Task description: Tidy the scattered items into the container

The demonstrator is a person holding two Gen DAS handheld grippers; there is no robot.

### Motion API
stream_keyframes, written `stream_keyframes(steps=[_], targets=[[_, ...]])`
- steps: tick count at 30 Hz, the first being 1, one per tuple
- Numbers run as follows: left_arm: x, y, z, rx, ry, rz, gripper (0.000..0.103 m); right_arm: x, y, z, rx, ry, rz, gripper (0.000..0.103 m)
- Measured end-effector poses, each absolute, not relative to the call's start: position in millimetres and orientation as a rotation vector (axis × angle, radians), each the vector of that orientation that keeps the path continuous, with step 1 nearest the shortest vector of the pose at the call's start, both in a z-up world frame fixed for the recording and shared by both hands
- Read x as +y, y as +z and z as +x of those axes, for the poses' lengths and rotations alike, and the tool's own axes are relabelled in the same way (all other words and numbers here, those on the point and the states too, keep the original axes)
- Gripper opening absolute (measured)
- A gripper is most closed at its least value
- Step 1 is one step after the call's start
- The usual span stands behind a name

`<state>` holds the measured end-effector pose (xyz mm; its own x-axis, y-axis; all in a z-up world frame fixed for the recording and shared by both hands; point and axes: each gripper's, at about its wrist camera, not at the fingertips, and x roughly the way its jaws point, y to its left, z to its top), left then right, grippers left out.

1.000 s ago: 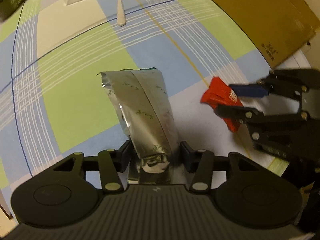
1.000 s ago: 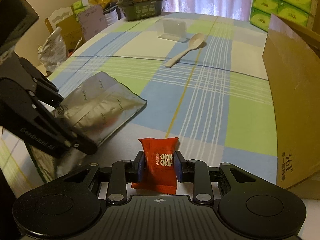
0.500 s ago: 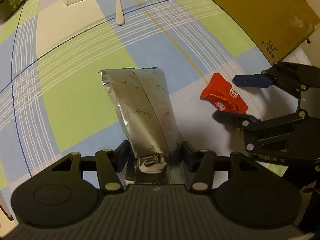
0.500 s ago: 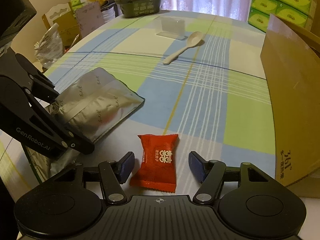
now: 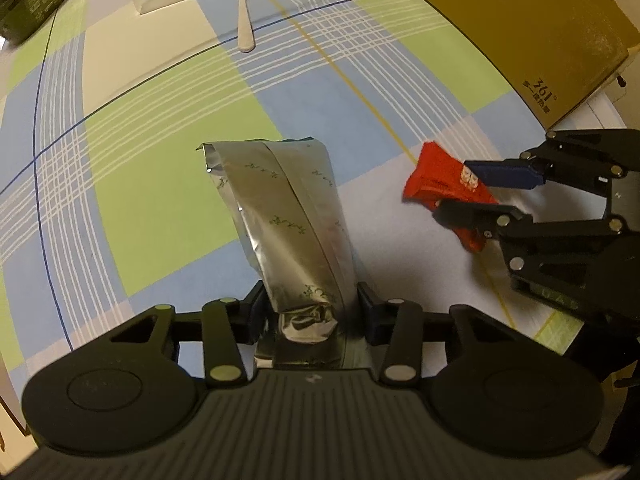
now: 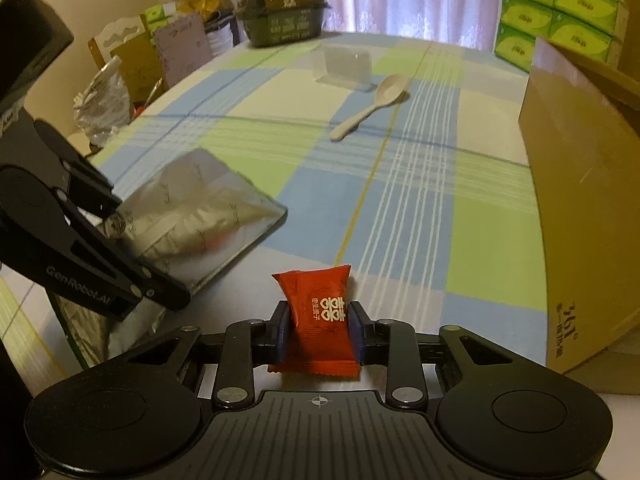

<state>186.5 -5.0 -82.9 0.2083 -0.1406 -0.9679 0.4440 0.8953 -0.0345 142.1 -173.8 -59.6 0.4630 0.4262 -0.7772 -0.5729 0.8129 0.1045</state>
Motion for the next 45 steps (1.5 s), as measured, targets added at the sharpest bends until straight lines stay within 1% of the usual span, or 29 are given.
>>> stream_keyframes(steps=[26,35,45], targets=[[-16,-36,144,1.240,-0.417,0.321,0.040,-194,-36,118,0.870,0.602,-0.101,0.032],[-22,-17,138,1.180,-0.427,0.308,0.040,-205,-7,120,0.822,0.577,-0.086,0.032],[-41,13,144,1.115,-0.461,0.311,0.040,-230,35,122,0.728,0.520,-0.092,0.032]])
